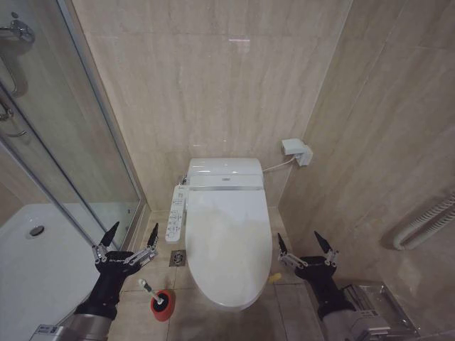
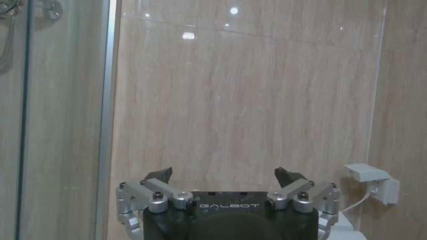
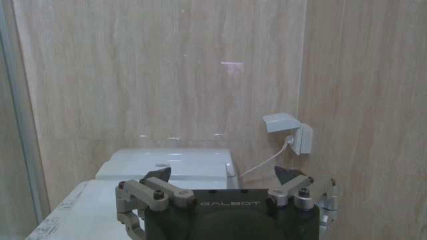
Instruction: Open the toilet lid, clean the toilet bowl with a toilet brush, close the toilet lid, and flush.
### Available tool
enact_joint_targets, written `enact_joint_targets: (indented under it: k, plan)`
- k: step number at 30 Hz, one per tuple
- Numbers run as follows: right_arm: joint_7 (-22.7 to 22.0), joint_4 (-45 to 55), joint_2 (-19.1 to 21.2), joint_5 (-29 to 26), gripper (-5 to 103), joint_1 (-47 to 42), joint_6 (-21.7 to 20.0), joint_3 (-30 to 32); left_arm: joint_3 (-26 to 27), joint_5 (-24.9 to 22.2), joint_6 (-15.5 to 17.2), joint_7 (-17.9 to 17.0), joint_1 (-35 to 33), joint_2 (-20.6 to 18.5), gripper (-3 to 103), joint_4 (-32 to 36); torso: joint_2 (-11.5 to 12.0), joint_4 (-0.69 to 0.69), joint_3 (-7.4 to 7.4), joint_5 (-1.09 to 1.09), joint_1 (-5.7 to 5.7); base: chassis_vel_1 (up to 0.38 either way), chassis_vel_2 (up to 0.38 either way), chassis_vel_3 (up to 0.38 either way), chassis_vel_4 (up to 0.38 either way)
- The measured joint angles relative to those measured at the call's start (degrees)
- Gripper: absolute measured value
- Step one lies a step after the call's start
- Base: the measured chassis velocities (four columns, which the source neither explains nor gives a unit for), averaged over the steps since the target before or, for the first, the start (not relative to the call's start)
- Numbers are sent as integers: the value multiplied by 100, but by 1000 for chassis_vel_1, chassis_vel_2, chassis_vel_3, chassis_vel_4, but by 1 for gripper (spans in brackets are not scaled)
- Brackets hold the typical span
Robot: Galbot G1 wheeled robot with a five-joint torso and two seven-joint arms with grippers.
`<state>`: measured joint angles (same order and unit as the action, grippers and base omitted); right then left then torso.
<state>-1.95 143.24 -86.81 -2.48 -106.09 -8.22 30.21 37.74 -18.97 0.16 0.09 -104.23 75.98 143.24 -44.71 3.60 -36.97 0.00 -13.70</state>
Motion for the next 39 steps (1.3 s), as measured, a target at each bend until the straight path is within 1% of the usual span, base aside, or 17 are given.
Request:
enact_joint_targets:
  k: [10, 16, 17, 39]
  plan:
    - [0, 0, 0, 0, 100, 0, 0, 0, -31, 23, 26, 26, 15, 12, 98, 0, 0, 0, 0, 0, 0, 0, 0, 0, 0]
    - [0, 0, 0, 0, 100, 0, 0, 0, -51, 38, 35, 25, 17, 27, 98, 0, 0, 0, 0, 0, 0, 0, 0, 0, 0]
    - [0, 0, 0, 0, 100, 0, 0, 0, -53, 40, 36, 25, 17, 29, 100, 0, 0, 0, 0, 0, 0, 0, 0, 0, 0]
    - [0, 0, 0, 0, 100, 0, 0, 0, -79, 45, 25, 37, 14, 40, 99, 0, 0, 0, 0, 0, 0, -2, 2, 2, -2]
